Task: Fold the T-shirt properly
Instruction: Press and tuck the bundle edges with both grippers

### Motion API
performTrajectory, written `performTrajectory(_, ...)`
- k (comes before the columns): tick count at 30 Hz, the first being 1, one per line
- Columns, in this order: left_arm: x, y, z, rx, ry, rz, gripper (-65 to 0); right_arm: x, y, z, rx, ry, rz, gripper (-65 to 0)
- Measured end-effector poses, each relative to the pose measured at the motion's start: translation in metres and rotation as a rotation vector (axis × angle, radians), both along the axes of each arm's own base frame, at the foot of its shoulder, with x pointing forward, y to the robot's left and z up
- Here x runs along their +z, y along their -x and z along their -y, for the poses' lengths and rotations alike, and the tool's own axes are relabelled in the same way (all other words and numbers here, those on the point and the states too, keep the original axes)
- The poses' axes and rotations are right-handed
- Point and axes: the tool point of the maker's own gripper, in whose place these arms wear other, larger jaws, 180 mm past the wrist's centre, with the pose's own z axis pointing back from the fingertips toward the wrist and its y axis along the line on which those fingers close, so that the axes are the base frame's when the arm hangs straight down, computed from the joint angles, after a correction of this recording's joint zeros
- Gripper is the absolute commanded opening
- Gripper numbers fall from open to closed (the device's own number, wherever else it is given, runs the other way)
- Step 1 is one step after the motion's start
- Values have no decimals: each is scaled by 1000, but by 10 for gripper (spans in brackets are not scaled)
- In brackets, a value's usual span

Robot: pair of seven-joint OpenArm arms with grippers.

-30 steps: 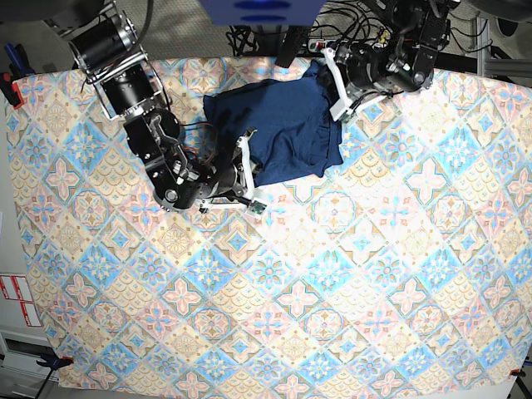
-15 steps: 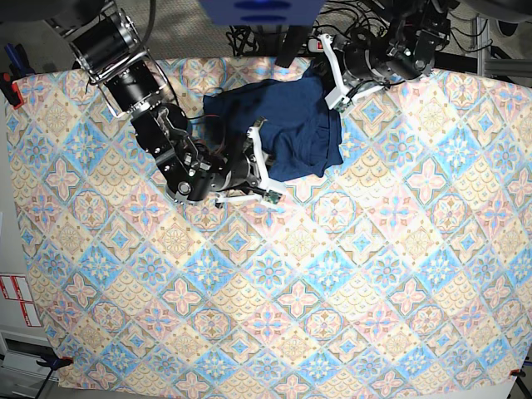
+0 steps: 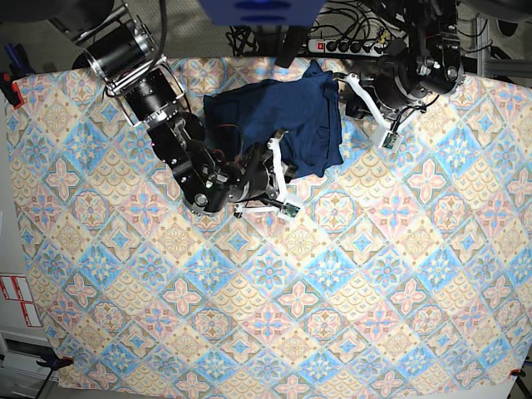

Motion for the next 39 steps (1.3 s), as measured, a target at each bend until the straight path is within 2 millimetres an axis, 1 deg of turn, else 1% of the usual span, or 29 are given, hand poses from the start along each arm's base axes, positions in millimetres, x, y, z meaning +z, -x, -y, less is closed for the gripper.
performTrajectory(2, -14, -4, 5, 9, 17, -34, -642, -10, 3, -3, -3, 14, -38, -567)
performTrajectory(4, -29, -5, 8, 28, 37, -74, -642, -17, 9, -12, -7, 5, -80, -567)
performTrajectory(7, -48, 3, 5, 46, 43, -132, -642, -24, 16, -17, -8, 2, -112, -567)
performTrajectory(8, -52, 7, 3, 52, 42, -144, -642, -25, 15, -18, -15, -9, -110, -567)
performTrajectory(10, -60, 21, 9, 29, 43, -167, -642, -27, 15, -19, -17, -18, -107, -567)
performTrajectory(13, -65, 40, 19, -20, 53, -187, -644, -30, 17, -28, 27, -15, -93, -567)
performTrajectory(15, -67, 50, 21, -40, 53, -202, -644, -30, 17, -35, 51, -27, -82, -567)
performTrajectory(17, -67, 52, 21, -40, 54, -205, -645, -35, 20, -40, 68, -15, -92, -567)
performTrajectory(19, -68, 53, 21, -41, 54, -205, -645, -37, 26, -51, 78, -25, -104, -567)
performTrajectory(21, -67, 53, 21, -40, 56, -205, -645, -35, 32, -63, 91, -45, -113, -567)
performTrajectory(24, -68, 56, 22, -40, 59, -213, -646, -29, 35, -76, 102, -73, -118, -567)
performTrajectory(28, -68, 59, 25, -44, 64, -214, -647, -23, 34, -81, 113, -81, -100, -567)
performTrajectory(30, -66, 64, 32, -73, 65, -218, -647, -10, 30, -84, 126, -96, -59, -567)
performTrajectory(32, -57, 68, 41, -104, 77, -204, -647, 15, 20, -92, 136, -157, 7, -567)
performTrajectory(34, -42, 69, 49, -125, 94, -169, -647, 31, 8, -84, 133, -197, 61, -567)
performTrajectory(36, -31, 71, 54, -138, 105, -143, -647, 25, -1, -64, 121, -141, 89, -567)
performTrajectory(38, -27, 68, 55, -139, 104, -130, -647, 9, -5, -37, 101, -67, 73, -567)
performTrajectory(39, -27, 66, 55, -140, 101, -126, -646, 7, -9, -30, 83, -60, 69, -567)
